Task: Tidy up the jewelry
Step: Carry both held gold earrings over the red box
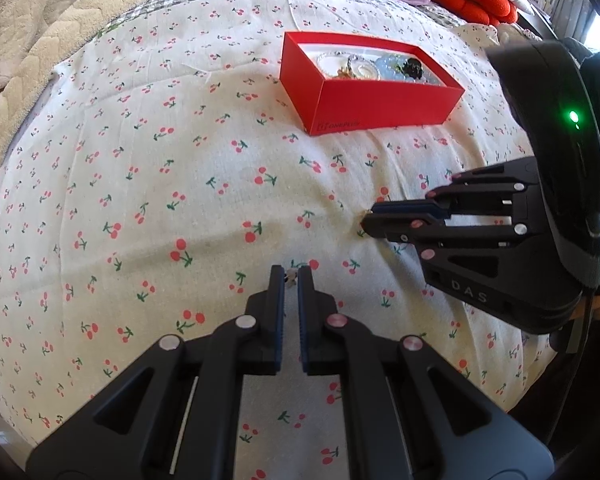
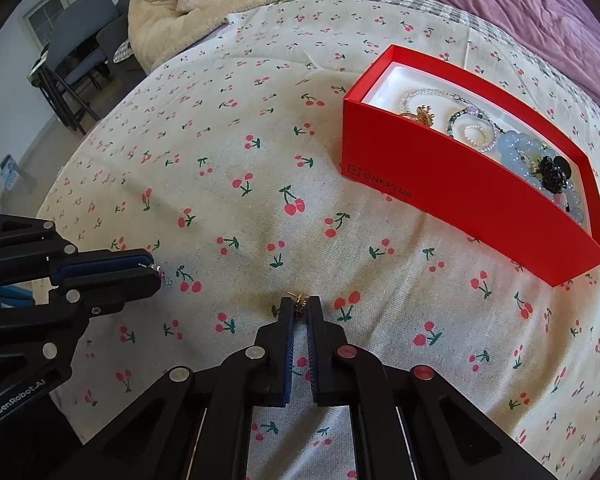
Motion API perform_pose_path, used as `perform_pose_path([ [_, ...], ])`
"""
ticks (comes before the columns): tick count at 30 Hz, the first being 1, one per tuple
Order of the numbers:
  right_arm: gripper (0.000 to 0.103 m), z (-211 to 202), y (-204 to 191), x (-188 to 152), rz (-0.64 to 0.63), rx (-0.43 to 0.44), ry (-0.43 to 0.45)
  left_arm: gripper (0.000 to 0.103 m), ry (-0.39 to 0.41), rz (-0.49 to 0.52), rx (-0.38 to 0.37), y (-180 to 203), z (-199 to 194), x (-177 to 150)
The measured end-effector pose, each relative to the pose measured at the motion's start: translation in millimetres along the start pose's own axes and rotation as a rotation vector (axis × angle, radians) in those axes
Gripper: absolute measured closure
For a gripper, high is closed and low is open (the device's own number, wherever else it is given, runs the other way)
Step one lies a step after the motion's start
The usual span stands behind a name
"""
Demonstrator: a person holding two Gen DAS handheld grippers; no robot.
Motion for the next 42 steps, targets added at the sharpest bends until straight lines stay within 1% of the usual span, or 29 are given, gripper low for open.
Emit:
perform_pose_path([
  [3,0.097,-8,9,2,0.018,-0.002,0.012,0.096,0.013,-0.013,-0.001,-2,0,9],
  [7,0.098,-24,25,10,0.067,0.01,0.042,0.096,0.055,-0.041,-0.042,-1,-3,29],
  [15,0.098,-73,77,45,0.229,0.056,0.168,0.096,0.147,-0.062,-0.1,9,-7,85],
  [18,0.097,-82,90,58,0.279,0.069,0.198,0.096,0.171,-0.058,-0.113,14,-4,106],
  [19,0.096,-83,92,60,0.289,0.079,0.199,0.096,0.174,-0.058,-0.11,14,-3,112],
  [21,0.094,-89,94,60,0.293,0.134,0.195,0.096,0.174,-0.071,-0.104,11,-2,118],
  [22,0.086,-90,92,58,0.282,0.14,0.2,0.096,0.169,-0.088,-0.109,8,-2,119],
  [23,0.073,-91,87,55,0.258,0.144,0.199,0.096,0.163,-0.1,-0.114,5,-2,117],
  [24,0.064,-89,82,51,0.225,0.146,0.189,0.096,0.155,-0.108,-0.109,2,-2,114],
  [25,0.041,-87,77,47,0.203,0.143,0.182,0.096,0.149,-0.111,-0.103,0,-1,111],
  [26,0.036,-83,71,41,0.173,0.142,0.181,0.096,0.135,-0.114,-0.097,-3,0,105],
  [28,0.036,-76,58,31,0.104,0.142,0.167,0.096,0.107,-0.118,-0.088,-8,4,91],
  [31,0.038,-69,42,15,0.019,0.152,0.159,0.096,0.08,-0.121,-0.095,-11,4,63],
  [33,0.042,-62,29,5,-0.033,0.168,0.156,0.096,0.078,-0.112,-0.097,-10,1,45],
  [35,0.055,-55,19,-1,-0.064,0.177,0.15,0.096,0.084,-0.107,-0.098,-8,-1,29],
  [36,0.057,-50,13,-6,-0.084,0.176,0.148,0.096,0.086,-0.109,-0.099,-8,-2,19],
  [38,0.061,-41,8,-12,-0.103,0.162,0.144,0.096,0.084,-0.105,-0.099,-5,0,3],
  [42,0.062,-16,3,-20,-0.123,0.109,0.123,0.096,0.092,-0.106,-0.093,-6,1,-18],
])
Point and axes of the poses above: each gripper's, at about its wrist camera, not at the fingertips, and z roughly the way its jaws point, y to its right, x to its top, the point moved 6 cm from there along z, roughly the way its jaws point, and after that the axes turned 12 degrees about z, right-handed, at the moved point
